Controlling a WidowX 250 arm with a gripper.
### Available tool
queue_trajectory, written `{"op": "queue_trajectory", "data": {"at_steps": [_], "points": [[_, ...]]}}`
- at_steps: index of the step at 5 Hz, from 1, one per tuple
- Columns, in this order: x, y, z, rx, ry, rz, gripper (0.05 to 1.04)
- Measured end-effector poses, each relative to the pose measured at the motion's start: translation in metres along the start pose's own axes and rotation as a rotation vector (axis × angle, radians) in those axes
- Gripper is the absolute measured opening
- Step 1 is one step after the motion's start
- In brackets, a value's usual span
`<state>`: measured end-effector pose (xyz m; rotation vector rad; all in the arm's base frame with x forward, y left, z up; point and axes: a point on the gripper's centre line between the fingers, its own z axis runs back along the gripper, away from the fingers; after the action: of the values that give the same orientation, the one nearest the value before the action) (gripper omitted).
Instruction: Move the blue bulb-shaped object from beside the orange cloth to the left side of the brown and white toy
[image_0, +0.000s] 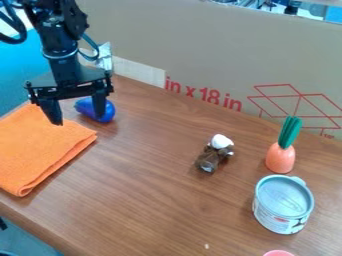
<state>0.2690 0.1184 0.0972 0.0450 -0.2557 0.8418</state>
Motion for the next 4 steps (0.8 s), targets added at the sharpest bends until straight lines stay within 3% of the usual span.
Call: {"op": "queue_trajectory", "data": {"at_steps": [1,2,3,4], "points": [[0.017,0.003,-0.013,0.058,-0.038,0.240,1.002],[0.026,-0.001,-0.017,0.052,-0.050,0.438,1.002],[0.039,-0.003,-0.025,0.043,-0.050,0.556,1.002],[0.052,-0.006,-0.031,-0.002,-0.026,0.622,1.002]]}}
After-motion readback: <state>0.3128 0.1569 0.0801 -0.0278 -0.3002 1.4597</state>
